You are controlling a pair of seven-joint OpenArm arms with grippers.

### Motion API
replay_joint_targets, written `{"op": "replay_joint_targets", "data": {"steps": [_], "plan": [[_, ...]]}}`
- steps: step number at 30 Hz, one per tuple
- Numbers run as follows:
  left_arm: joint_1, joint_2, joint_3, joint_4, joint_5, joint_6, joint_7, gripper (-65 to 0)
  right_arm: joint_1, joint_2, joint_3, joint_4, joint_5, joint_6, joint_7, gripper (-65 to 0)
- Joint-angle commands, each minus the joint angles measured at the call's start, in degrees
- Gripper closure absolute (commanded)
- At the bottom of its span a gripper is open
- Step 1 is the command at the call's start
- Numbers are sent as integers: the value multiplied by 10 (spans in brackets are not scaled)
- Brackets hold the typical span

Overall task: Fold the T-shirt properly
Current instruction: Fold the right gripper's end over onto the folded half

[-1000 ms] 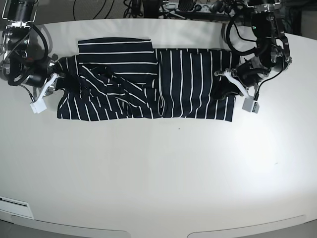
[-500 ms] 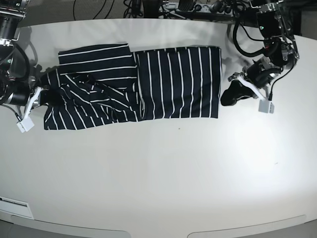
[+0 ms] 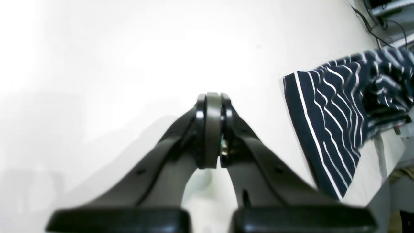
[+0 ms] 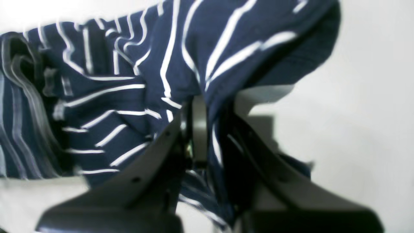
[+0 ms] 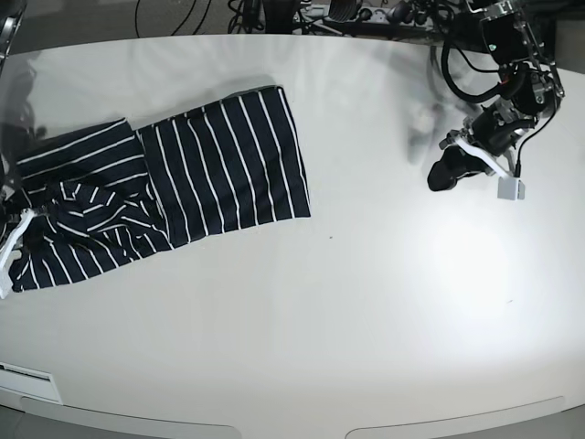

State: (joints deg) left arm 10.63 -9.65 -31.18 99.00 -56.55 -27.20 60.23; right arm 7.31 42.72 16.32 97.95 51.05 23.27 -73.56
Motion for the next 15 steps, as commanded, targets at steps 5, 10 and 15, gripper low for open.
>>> {"op": "replay_joint_targets", "data": {"steps": [5,10,15], "plan": [[1,-7,27,9,15,-2,-16,0,4,4,6,120,17,0,19,0],[12,-6,67,9,37,-2,-25,0,-10,-31,6,210,71,8,19,0],[14,11,96,9,80,-4,-39,0,-47,-90,6,256,188,44,-10,0]]}}
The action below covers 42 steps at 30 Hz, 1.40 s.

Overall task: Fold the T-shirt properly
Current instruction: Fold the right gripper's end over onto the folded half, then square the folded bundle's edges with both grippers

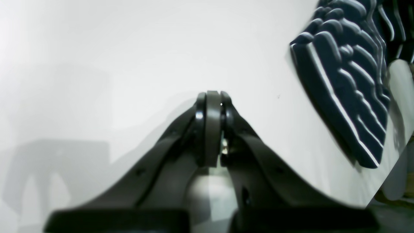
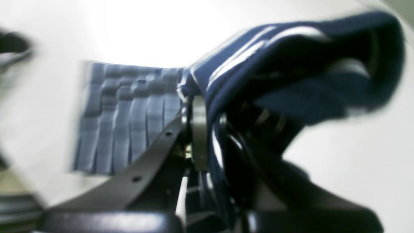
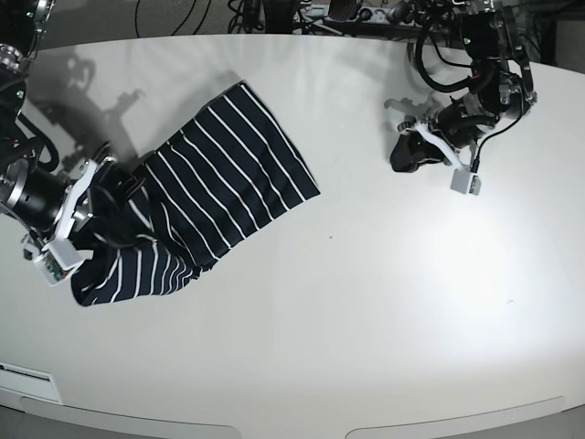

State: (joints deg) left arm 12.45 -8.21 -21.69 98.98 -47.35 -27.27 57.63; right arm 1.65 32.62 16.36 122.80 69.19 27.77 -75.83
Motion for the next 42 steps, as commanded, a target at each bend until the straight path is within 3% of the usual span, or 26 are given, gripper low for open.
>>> {"op": "replay_joint_targets", "data": {"steps": [1,4,7,12,23,27,28,31,33,37,40,41,42], "plan": [[-4,2,3,9,-8,-3,-16,0,1,-5,5,10,36,10,4,0],[-4,17,3,9,-7,-3,-19,0,-23,-50,5,9,110,41,-19,0],[-4,28,3,9,-7,-4,-19,0,-46,-88,5,9,138,58,-24,0],[-4,31,3,9,-5,-3,-19,0,-69,-129,5,9,150,83,-25,0],[-4,31,3,9,-9,-3,-19,0,-69,-205,2,8,148,92,-23,0],[-4,31,3,9,-11,-3,-20,0,-69,-224,-34,8,146,102,-23,0],[-4,31,3,9,-14,-3,-20,0,-69,-226,-50,8,146,102,-24,-51],[-4,31,3,9,-13,-3,-22,0,-68,-225,-122,9,155,109,-30,-341],[-5,31,3,9,-13,-3,-21,0,-61,-223,-182,9,158,122,-42,-409],[-7,31,3,9,-13,-3,-22,0,-30,-223,-271,9,158,122,-42,-407],[-7,30,2,9,-13,-7,-21,0,-2,-223,-287,9,158,122,-42,-396],[-7,28,3,9,-14,-13,-21,0,5,-223,-287,9,158,122,-42,-347],[-8,24,3,9,-15,-19,-21,0,11,-223,-286,9,142,122,-42,-257]]}}
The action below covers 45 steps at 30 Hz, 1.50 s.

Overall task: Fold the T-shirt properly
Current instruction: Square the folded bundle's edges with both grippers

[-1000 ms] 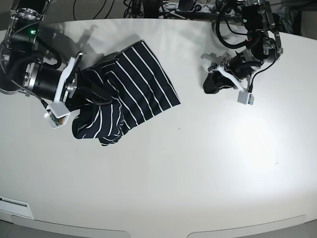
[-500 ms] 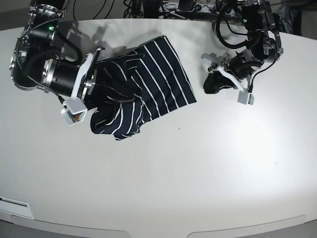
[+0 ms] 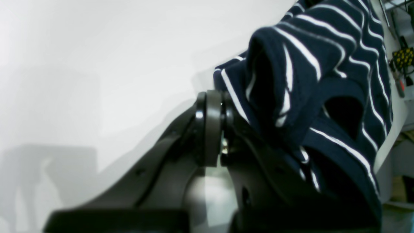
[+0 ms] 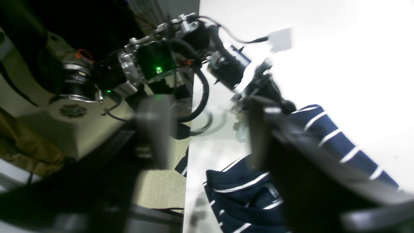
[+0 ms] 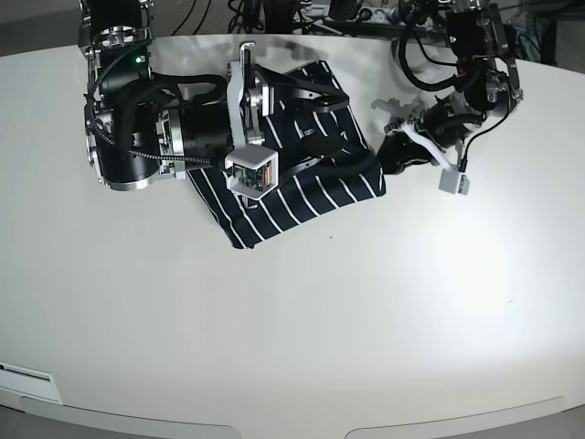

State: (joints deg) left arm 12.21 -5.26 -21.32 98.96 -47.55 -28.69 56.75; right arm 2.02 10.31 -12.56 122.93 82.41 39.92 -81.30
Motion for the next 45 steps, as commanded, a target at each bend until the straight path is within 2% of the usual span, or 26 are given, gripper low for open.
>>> {"op": "replay_joint_targets", "data": {"steps": [1,2,3,4,7,9,11,14,20,21,25,30,33,38,42,45], "plan": [[-5,-10,-1,9,-24,-9,-9,0,14,0,3,7,-17,1,13,-137],[-5,-17,-1,9,-41,-18,-4,0,18,1,3,7,-44,1,13,-6],[-5,-22,-1,9,-63,-34,6,0,21,4,3,7,-75,1,13,0],[-6,-28,-1,9,-95,-56,20,0,21,9,3,7,-110,1,36,0],[-17,-38,-1,10,-216,-113,95,0,21,22,3,7,-244,1,152,0],[-28,-40,-1,10,-300,-113,152,0,23,23,3,7,-339,1,223,0],[-29,-41,0,10,-375,-113,190,0,24,23,3,4,-408,-7,271,0],[-29,-41,22,12,-375,-113,224,0,39,23,2,-40,-468,-37,302,0],[-25,-41,130,28,-375,-113,232,0,129,23,2,-242,-467,-38,308,0],[-24,-41,150,32,-371,-113,232,0,142,22,2,-272,-467,-33,308,0],[-26,-41,217,35,-273,-113,232,0,186,23,2,-363,-467,-20,308,0],[-26,-49,281,34,-180,-113,230,0,194,31,2,-411,-467,-15,301,0],[-26,-79,302,34,-135,-113,206,0,176,33,2,-410,-447,-9,270,0],[-33,-146,326,30,-30,-113,124,0,137,52,2,-407,-393,-9,247,0],[-52,-189,330,2,9,-113,74,0,101,73,2,-381,-362,-9,246,0],[-75,-208,330,-25,34,-113,29,0,67,85,2,-342,-357,-9,247,0]]}}
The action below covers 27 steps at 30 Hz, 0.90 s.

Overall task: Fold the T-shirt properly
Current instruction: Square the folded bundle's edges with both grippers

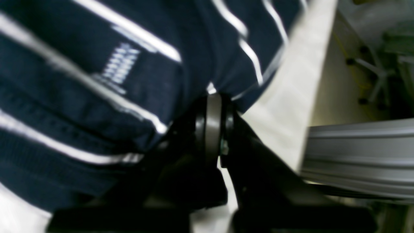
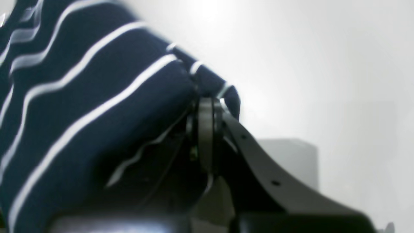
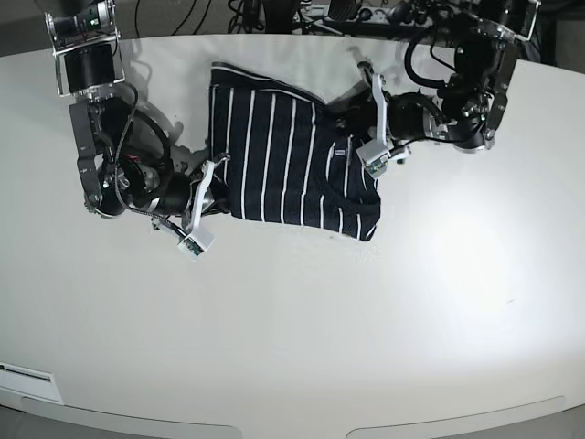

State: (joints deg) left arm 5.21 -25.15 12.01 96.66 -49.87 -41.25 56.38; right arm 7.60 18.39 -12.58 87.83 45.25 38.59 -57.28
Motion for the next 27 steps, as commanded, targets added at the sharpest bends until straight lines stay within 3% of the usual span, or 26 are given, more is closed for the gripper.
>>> {"op": "replay_joint_targets", "data": {"steps": [1,7,16,21,27], "plan": [[-16,-11,-3,-15,66,13,19,0,0,7,2,25,14,4,6,0],[-90,-12,-3,-114,79,13,-57,0,-77,10,2,127,12,-7,7,0],[-170,22,-3,-257,162,13,-272,0,-177,5,2,199,8,-30,32,0],[-185,34,-3,-267,184,13,-281,0,-198,2,2,199,-49,-31,44,0],[-221,31,-5,-267,183,13,-281,0,-194,2,3,208,-52,-47,53,0]]}}
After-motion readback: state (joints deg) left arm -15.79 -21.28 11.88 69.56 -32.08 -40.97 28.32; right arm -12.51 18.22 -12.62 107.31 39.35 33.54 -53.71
